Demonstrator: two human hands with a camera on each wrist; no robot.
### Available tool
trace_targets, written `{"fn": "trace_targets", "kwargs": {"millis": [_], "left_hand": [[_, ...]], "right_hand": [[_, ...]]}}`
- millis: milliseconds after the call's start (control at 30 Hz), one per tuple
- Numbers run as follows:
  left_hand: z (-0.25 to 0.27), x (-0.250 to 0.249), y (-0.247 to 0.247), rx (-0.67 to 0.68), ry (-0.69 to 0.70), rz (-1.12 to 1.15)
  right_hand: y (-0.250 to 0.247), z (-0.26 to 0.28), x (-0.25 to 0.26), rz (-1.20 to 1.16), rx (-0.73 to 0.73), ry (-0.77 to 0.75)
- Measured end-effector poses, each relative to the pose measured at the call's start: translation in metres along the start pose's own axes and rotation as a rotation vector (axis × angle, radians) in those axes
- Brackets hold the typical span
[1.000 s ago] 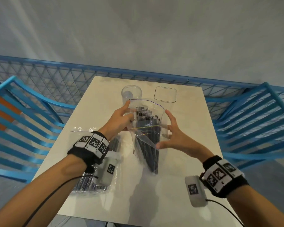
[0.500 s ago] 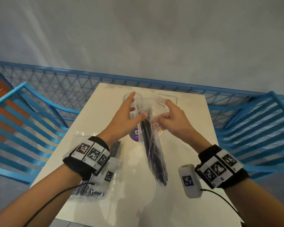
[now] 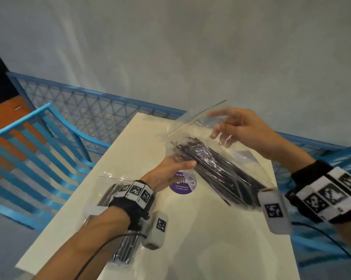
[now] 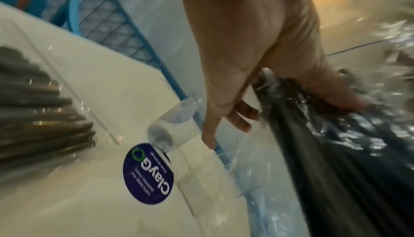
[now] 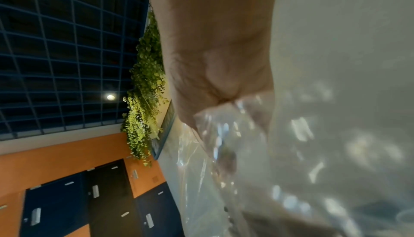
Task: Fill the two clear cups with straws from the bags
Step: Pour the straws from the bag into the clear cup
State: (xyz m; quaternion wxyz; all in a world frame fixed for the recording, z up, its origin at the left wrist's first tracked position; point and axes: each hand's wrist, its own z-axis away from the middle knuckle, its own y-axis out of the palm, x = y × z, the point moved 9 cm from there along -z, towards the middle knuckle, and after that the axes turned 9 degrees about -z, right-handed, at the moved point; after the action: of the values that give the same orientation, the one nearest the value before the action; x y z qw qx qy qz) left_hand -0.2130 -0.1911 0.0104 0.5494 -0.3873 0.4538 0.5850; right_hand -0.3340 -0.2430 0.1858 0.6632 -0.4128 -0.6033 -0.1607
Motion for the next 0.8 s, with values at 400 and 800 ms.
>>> {"fn": "trace_targets", "kwargs": {"millis": [400, 800], "left_hand": [[-0.071, 0.03, -0.005, 0.123, -0.086, 0.608], [-0.091, 0.014, 0.025, 0.281, -0.174, 0.683]], "right_hand": [[-0.02, -0.048, -0.033, 0.296, 0.064, 0.396], [-0.046, -0.073, -0.027, 0.702, -0.057, 0.472]]}}
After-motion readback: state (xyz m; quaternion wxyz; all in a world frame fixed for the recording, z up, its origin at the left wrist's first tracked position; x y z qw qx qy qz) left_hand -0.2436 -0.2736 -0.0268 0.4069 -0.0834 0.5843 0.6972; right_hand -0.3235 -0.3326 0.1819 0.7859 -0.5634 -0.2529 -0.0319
